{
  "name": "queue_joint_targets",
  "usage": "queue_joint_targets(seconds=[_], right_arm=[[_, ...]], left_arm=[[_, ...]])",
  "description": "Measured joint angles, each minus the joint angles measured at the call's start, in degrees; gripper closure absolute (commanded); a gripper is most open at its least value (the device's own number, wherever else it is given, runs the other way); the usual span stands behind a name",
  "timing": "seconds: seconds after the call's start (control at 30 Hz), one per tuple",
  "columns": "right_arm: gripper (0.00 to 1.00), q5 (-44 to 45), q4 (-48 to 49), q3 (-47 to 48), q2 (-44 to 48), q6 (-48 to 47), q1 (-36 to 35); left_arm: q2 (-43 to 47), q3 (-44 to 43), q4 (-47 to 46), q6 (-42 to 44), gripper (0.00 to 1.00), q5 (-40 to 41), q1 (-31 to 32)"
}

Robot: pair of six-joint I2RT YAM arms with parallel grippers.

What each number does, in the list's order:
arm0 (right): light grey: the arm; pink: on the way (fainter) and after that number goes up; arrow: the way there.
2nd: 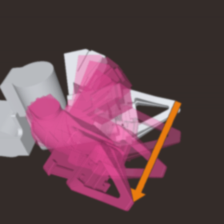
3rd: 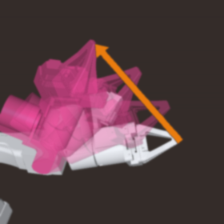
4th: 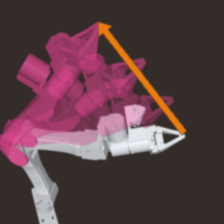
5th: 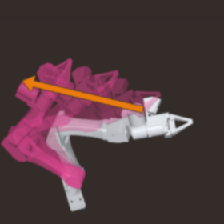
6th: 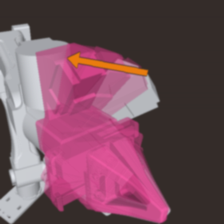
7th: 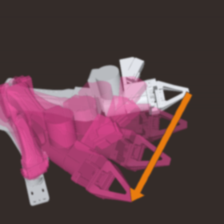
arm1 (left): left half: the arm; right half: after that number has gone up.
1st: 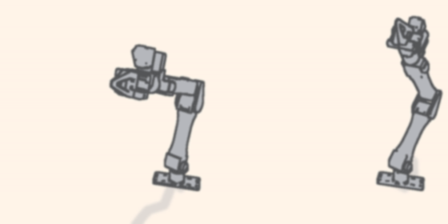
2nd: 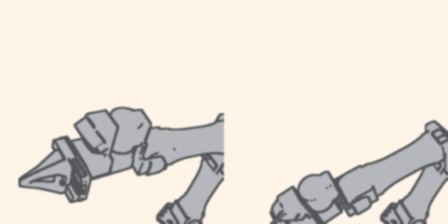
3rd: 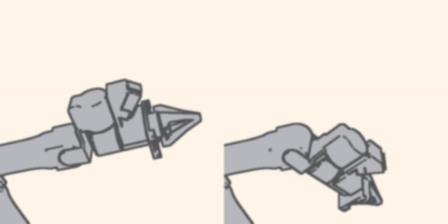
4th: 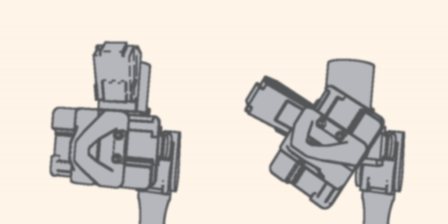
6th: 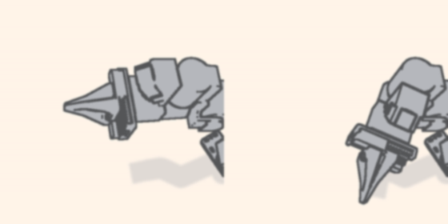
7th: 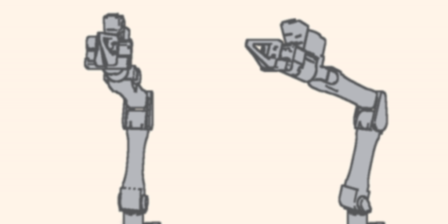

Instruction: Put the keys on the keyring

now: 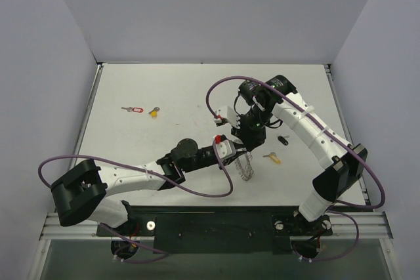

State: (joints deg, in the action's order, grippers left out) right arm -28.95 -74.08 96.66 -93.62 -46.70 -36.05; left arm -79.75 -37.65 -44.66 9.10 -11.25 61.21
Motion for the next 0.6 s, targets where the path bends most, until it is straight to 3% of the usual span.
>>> queue_joint_targets(seconds=[0.2, 0.6], right_arm=[[1.00, -0.02, -0.42, 0.00, 0.00, 0.00, 0.00], [1.00, -0.02, -0.76, 0.00, 0.37, 0.00, 0.07]], left_arm=[[-0.04, -0.02, -0.02, -0.22, 0.80, -0.17, -0.09], [-0.33, -0.68, 0.74, -0.66, 0.75, -1.07, -0.31]])
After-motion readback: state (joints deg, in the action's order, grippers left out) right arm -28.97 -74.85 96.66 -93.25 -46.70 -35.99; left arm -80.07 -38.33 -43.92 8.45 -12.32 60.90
